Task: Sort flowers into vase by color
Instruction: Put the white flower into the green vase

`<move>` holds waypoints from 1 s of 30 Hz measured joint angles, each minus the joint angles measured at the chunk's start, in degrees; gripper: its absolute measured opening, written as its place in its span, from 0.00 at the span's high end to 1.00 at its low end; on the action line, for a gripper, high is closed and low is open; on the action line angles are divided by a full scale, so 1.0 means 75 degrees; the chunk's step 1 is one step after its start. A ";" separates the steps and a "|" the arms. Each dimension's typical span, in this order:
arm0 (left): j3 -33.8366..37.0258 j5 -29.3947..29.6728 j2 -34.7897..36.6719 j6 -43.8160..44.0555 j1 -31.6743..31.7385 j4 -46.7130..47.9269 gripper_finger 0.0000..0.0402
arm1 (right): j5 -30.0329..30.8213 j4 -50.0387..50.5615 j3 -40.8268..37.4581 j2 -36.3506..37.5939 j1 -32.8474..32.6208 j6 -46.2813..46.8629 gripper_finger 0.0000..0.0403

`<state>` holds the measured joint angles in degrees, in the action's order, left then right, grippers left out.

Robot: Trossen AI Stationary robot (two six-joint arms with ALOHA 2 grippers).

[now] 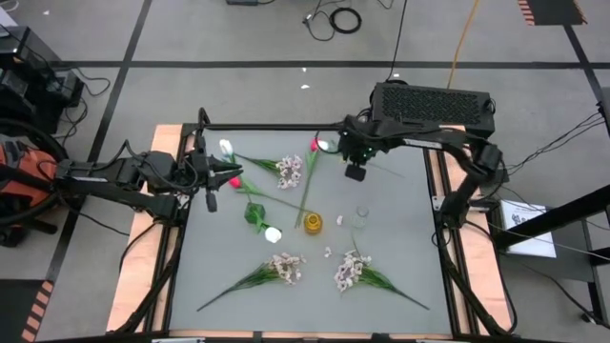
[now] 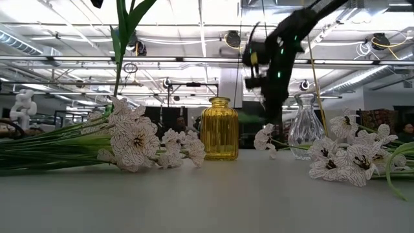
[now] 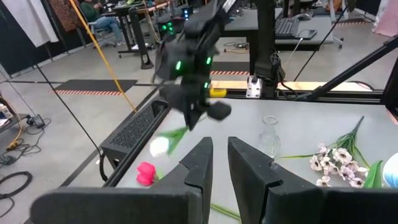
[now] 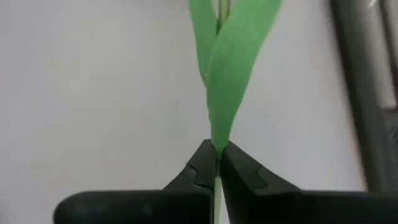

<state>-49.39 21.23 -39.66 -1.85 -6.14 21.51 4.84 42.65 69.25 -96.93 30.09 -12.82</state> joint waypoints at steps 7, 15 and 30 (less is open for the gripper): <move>0.0000 0.0000 -0.0155 0.0000 0.0002 -0.0203 0.86 | -0.0182 -0.0892 0.0171 0.1855 -0.0752 0.1088 0.99; 0.0000 -0.0379 -0.0851 -0.0106 -0.0001 -0.1289 0.86 | -0.0349 -0.5234 0.0169 0.2657 -0.2574 0.1569 1.00; 0.0000 -0.0882 -0.1797 -0.0389 -0.0518 -0.3069 0.52 | 0.0024 -0.8906 0.0166 0.2160 -0.4453 0.1799 1.00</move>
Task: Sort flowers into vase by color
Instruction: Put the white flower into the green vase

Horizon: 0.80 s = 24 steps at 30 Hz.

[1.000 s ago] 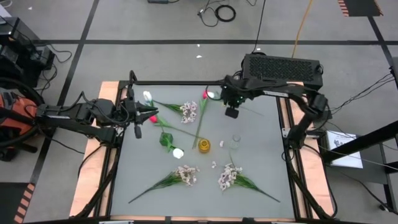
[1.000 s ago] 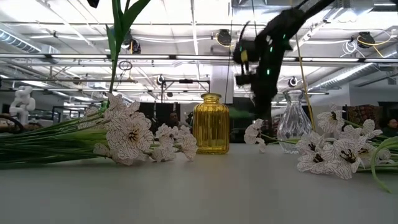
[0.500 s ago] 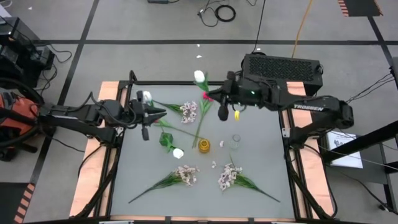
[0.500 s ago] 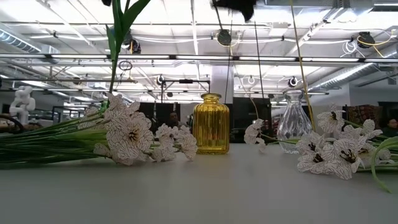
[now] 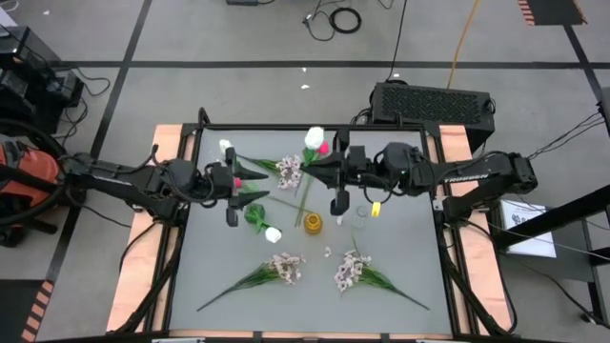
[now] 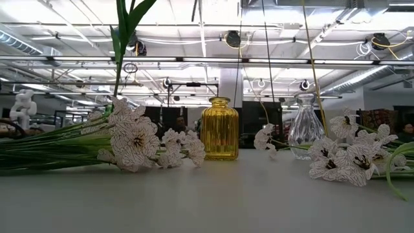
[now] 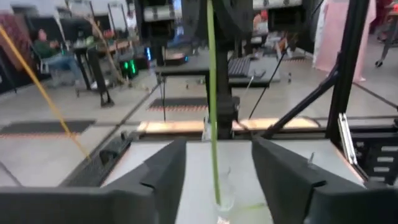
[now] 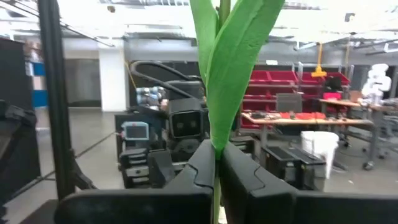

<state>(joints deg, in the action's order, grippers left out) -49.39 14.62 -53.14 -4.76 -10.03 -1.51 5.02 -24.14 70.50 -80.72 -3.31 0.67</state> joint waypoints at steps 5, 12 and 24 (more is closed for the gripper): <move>0.0000 0.0002 -0.0420 -0.0429 -0.0212 -0.0932 0.42 | -0.0013 -0.0648 0.0000 -0.0342 -0.0175 0.0014 1.00; -0.0003 0.0112 -0.1000 -0.0884 -0.0320 -0.1951 0.41 | 0.0021 -0.1029 0.0000 -0.0884 -0.0175 0.0041 1.00; -0.0026 0.0469 -0.1288 -0.1017 0.0022 -0.2279 0.41 | 0.0332 -0.1208 0.0000 -0.0971 -0.0175 0.0033 1.00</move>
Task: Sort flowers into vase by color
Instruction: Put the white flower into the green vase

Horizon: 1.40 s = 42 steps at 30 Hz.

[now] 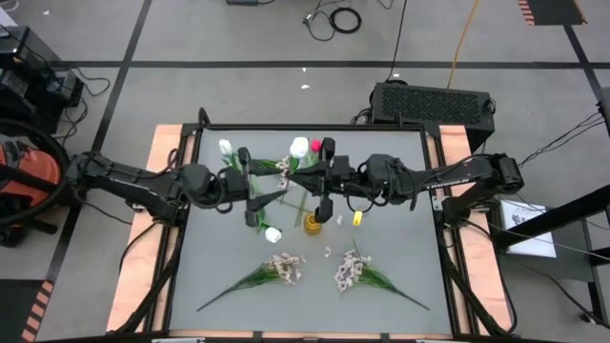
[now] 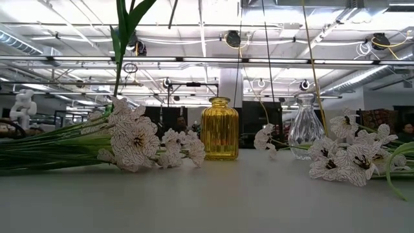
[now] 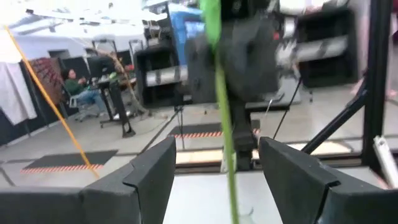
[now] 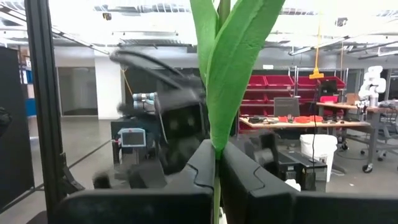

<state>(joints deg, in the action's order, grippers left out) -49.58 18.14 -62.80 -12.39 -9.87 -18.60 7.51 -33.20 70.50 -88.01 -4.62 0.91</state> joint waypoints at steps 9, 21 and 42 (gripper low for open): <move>-0.0449 -0.0336 -0.0657 -0.0094 0.0122 -0.0079 0.46 | -0.0005 0.0015 0.0000 0.0003 0.0003 -0.0049 1.00; -0.0746 -0.0059 -0.0889 -0.0408 0.0125 0.0048 0.84 | 0.0236 0.0455 0.0003 0.0003 0.0006 -0.0200 1.00; -0.0690 0.0057 0.1621 0.0566 -0.0393 0.2518 0.99 | 0.0236 0.4116 0.0008 0.1220 0.0003 0.0576 0.51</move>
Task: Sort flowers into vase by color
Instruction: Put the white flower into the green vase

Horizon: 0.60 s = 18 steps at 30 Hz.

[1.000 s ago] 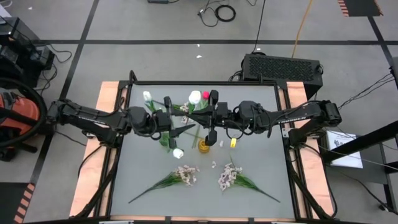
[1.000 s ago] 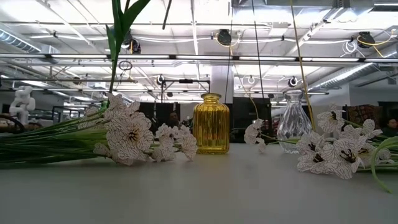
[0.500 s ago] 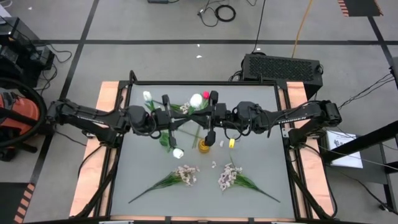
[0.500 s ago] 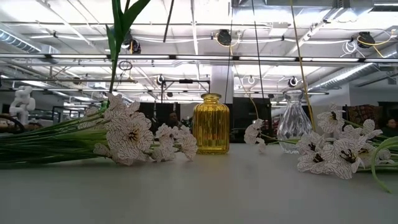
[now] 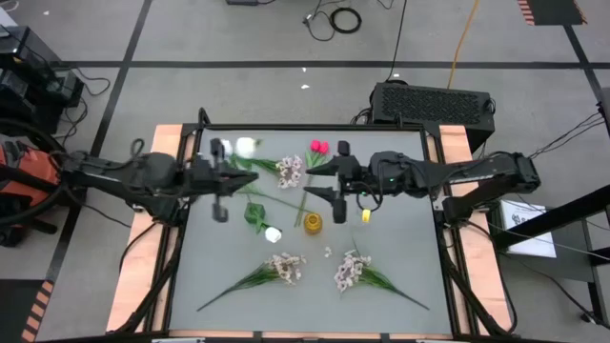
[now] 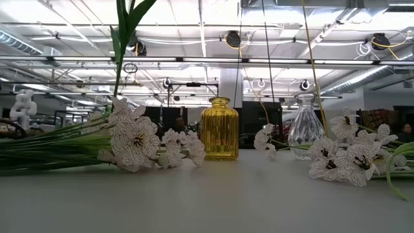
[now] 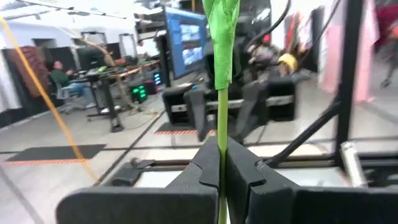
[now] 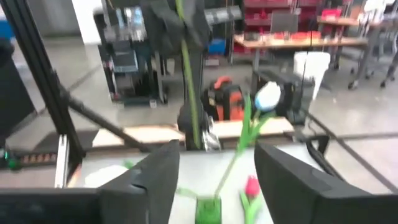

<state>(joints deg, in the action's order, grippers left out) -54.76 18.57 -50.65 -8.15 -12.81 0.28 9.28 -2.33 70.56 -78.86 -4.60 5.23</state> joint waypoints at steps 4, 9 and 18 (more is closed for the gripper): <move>0.0552 0.0160 0.0553 0.0241 -0.0396 -0.0049 0.99 | 0.0000 0.1115 0.0001 0.0329 -0.0003 0.0117 0.47; 0.1686 0.0960 0.0903 0.0246 -0.0712 -0.0965 0.99 | 0.0027 0.2292 -0.0002 0.0368 -0.0118 0.0446 0.47; 0.3674 0.2240 0.0987 0.0237 -0.0709 -0.3596 0.99 | 0.0632 0.2528 -0.0013 0.0275 -0.0350 0.0465 0.47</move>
<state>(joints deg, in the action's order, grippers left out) -27.20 35.37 -43.25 -6.37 -18.13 -26.69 14.02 16.63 70.46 -76.79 -7.22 8.72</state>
